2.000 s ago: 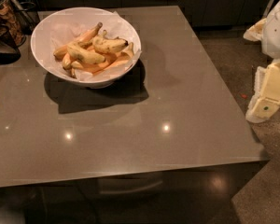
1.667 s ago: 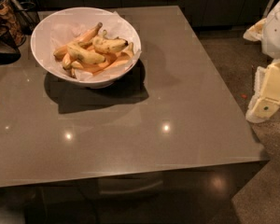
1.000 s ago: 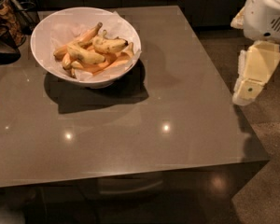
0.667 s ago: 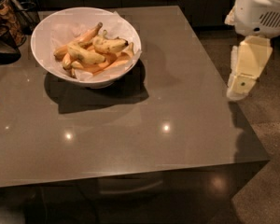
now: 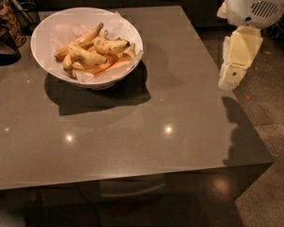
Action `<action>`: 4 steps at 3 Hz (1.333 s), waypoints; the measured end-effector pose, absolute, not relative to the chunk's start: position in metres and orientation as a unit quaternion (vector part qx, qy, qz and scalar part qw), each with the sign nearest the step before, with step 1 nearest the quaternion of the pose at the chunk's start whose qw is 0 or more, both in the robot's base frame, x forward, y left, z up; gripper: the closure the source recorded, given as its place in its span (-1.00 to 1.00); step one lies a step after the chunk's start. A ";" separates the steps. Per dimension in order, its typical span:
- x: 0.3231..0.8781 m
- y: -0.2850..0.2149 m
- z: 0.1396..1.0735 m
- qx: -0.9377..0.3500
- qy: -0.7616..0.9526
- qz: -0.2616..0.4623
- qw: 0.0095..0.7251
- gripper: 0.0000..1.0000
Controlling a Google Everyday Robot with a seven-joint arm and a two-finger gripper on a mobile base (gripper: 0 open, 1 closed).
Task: Pick banana from white bowl
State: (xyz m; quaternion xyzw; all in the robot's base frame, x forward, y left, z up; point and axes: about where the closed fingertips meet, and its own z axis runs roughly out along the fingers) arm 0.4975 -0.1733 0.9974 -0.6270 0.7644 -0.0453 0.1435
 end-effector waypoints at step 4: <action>0.573 -0.087 1.027 -0.648 0.737 -0.016 0.191 -1.00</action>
Offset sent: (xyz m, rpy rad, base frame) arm 0.0387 0.0695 0.0308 0.0323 0.1159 0.0738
